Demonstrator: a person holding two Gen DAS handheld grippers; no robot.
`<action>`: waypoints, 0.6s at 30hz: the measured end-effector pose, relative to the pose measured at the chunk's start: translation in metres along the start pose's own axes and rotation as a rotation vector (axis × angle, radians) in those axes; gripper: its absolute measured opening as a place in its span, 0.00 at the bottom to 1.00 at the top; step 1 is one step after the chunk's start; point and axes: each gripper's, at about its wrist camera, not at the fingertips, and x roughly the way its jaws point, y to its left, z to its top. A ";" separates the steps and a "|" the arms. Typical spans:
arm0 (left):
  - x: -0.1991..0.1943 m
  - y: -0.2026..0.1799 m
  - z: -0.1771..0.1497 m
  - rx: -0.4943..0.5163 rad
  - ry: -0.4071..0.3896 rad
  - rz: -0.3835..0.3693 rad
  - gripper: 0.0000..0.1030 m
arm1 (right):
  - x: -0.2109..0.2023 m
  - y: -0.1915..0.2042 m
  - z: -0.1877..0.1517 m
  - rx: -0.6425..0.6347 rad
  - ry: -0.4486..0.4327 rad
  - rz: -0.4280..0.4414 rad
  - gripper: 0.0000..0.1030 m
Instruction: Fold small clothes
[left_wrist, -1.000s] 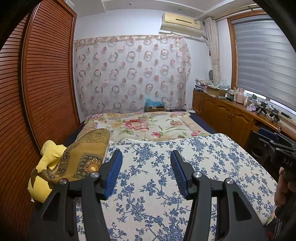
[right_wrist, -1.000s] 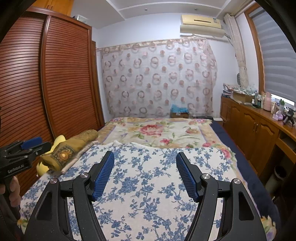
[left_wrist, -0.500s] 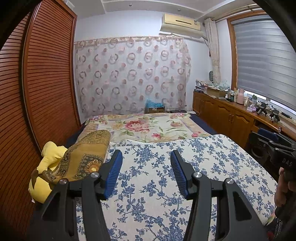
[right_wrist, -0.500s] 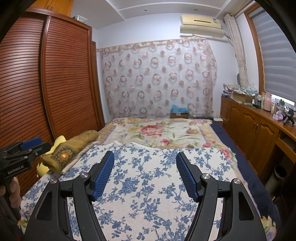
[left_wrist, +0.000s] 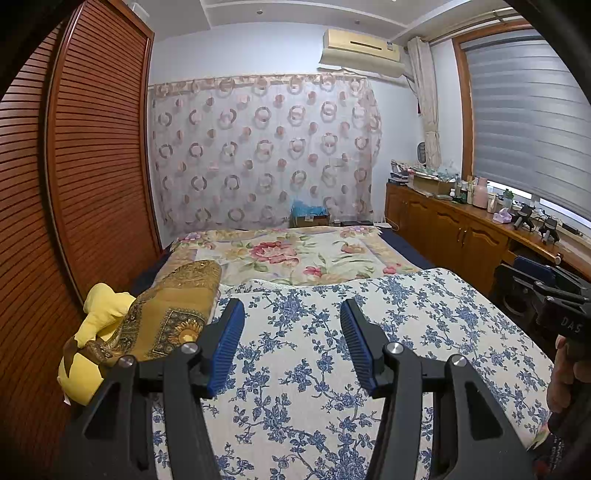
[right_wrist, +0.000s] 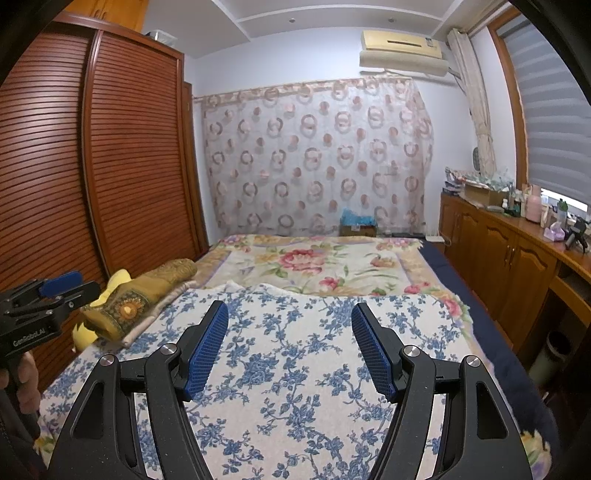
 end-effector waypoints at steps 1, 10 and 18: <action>0.000 -0.001 0.001 0.000 -0.001 0.000 0.52 | 0.001 0.001 0.000 -0.001 -0.001 0.000 0.69; 0.000 0.000 -0.001 0.005 0.000 0.001 0.52 | 0.001 0.000 0.000 -0.001 -0.002 0.002 0.69; -0.001 0.001 -0.001 0.004 -0.002 0.001 0.52 | -0.002 -0.003 0.000 0.004 0.001 0.005 0.69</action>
